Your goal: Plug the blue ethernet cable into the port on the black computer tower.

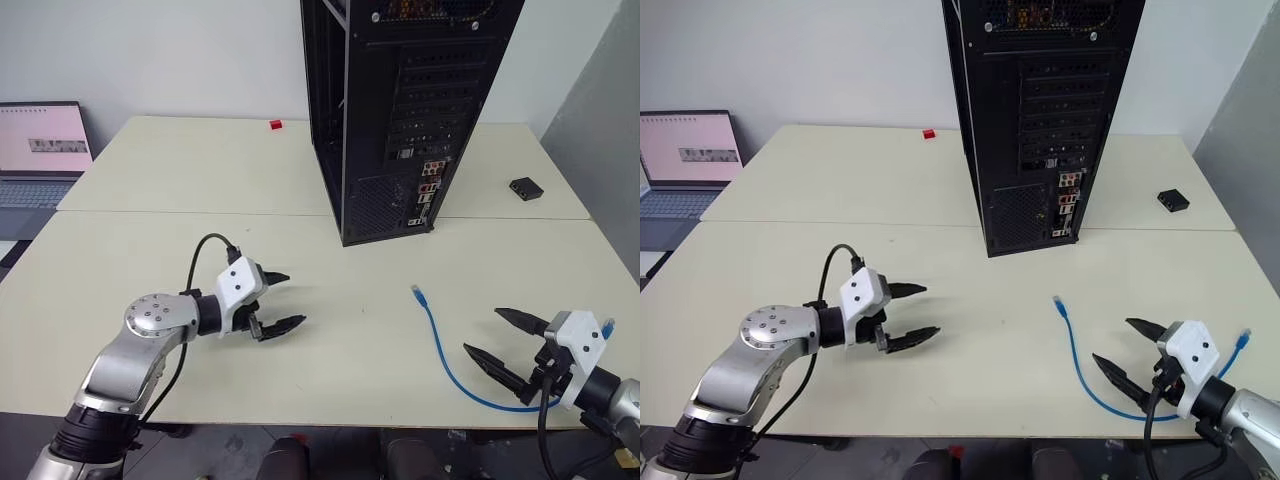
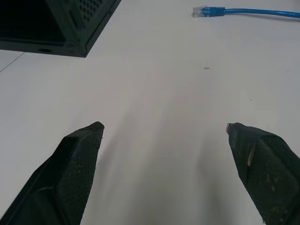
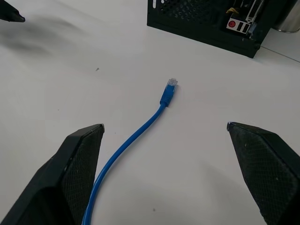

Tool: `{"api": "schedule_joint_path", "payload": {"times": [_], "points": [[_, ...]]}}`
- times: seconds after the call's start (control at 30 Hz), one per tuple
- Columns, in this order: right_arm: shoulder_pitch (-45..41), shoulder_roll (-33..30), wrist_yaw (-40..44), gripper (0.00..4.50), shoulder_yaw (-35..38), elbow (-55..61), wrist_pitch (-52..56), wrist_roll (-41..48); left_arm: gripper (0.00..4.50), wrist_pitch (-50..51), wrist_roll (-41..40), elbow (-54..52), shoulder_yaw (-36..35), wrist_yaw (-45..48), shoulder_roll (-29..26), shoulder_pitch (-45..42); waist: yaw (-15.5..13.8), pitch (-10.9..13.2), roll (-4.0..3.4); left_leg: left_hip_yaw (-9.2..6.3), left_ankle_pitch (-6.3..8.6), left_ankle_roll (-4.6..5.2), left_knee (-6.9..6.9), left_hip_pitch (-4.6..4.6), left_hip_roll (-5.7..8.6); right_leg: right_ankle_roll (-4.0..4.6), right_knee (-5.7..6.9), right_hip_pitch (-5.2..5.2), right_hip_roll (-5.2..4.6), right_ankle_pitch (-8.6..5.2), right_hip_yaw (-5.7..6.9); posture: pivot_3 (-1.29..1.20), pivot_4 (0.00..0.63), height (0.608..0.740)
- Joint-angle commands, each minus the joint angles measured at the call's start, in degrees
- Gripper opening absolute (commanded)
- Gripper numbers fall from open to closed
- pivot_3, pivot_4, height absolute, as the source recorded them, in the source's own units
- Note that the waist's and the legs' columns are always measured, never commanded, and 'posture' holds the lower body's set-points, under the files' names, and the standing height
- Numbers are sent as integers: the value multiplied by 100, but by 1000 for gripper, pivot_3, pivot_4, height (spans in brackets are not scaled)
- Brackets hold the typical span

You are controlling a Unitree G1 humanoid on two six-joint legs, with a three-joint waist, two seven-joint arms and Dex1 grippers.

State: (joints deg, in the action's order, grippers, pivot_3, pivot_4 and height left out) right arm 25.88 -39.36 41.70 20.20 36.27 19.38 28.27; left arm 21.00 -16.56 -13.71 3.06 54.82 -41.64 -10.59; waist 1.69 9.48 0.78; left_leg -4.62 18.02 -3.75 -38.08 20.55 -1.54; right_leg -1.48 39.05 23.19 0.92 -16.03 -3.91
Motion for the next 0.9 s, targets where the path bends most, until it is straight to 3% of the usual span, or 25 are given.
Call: {"api": "schedule_joint_path", "payload": {"times": [0.03, 0.53, 0.7, 0.9], "points": [[-2, 11, 17, 4447, 158, 195, -74, 19, 4476, -107, -68, -187, -26, 80, -3, -62, 0, 0, 0, 0, 0, 0, 0, 0, 0, 0, 0, 0, 0, 0, 0, 0, 150, 740], [-103, 7, -83, 4447, 69, 336, 100, 109, 4476, -217, 88, -267, 125, 22, 93, -3, 0, 0, 0, 0, 0, 0, 0, 0, 0, 0, 0, 0, 0, 0, 0, 0, 150, 740], [-380, 184, -491, 4447, -472, 644, 574, 137, 4476, -219, 14, -142, 216, 256, 82, -135, 1, 0, 0, -1, 0, 0, 0, 0, 0, 0, 2, 0, 1, 0, 1, 0, 150, 740], [-1032, 669, -1264, 4447, -1540, 447, 955, -462, 4476, -375, 19, -86, 373, 425, 231, -489, 2, -1, 0, -1, 0, 0, -4, 2, 1, 0, 1, 0, 1, 0, 1, 0, 150, 740]]}}
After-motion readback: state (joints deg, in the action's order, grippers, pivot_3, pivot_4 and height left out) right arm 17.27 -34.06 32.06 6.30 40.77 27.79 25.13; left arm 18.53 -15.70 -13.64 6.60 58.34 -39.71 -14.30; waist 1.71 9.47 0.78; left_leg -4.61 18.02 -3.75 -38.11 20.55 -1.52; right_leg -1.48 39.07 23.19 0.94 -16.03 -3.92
